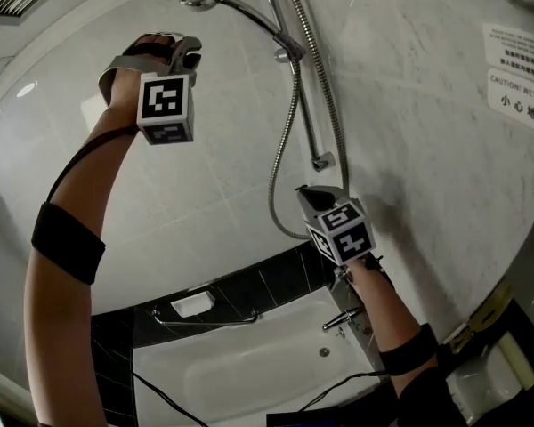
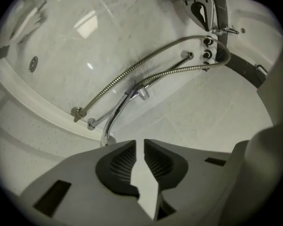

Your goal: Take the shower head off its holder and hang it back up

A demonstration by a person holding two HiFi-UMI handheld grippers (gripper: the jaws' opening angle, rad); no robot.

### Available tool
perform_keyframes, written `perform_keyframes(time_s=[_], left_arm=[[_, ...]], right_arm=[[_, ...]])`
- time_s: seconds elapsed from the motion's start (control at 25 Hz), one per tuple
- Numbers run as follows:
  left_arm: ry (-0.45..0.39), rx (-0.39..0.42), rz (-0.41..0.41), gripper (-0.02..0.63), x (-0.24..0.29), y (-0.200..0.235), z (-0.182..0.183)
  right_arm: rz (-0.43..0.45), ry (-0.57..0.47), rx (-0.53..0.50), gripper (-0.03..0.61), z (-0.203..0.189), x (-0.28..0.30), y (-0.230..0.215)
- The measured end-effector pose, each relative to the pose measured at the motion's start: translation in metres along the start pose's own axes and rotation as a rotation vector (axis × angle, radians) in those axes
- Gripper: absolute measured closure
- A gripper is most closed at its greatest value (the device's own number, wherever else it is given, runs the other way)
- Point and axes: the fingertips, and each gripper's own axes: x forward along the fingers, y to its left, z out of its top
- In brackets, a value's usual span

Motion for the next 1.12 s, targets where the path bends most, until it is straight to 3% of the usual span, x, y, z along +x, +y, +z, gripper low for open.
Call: perform_keyframes(time_s=[0.04, 0.32, 0.64, 0.76, 0.88, 1.12], left_arm=[[-0.009, -0.05, -0.007, 0.607, -0.012, -0.013, -0.002], [-0.072, -0.499, -0.132, 0.607, -0.084, -0.123, -0.015], [-0.034, -1.249, -0.297, 0.607, -0.174, -0.285, -0.011], [0.017, -1.46, -0.345, 0.607, -0.213, -0.353, -0.005], [0.11, -1.609, -0.385, 0.607, -0.255, -0.425, 0.004], [0.288, -1.79, -0.447, 0.607, -0.335, -0.53, 0.023]], right_arm=[[0.005, 0.006, 0.007, 0.557, -0.005, -0.001, 0.005], [0.04, 0.045, 0.027, 0.557, -0.037, -0.002, 0.047], [0.129, 0.145, 0.055, 0.557, -0.11, -0.005, 0.108], [0.159, 0.168, 0.063, 0.557, -0.135, -0.002, 0.135], [0.192, 0.189, 0.076, 0.557, -0.163, 0.001, 0.158], [0.209, 0.262, 0.132, 0.557, -0.22, -0.005, 0.183]])
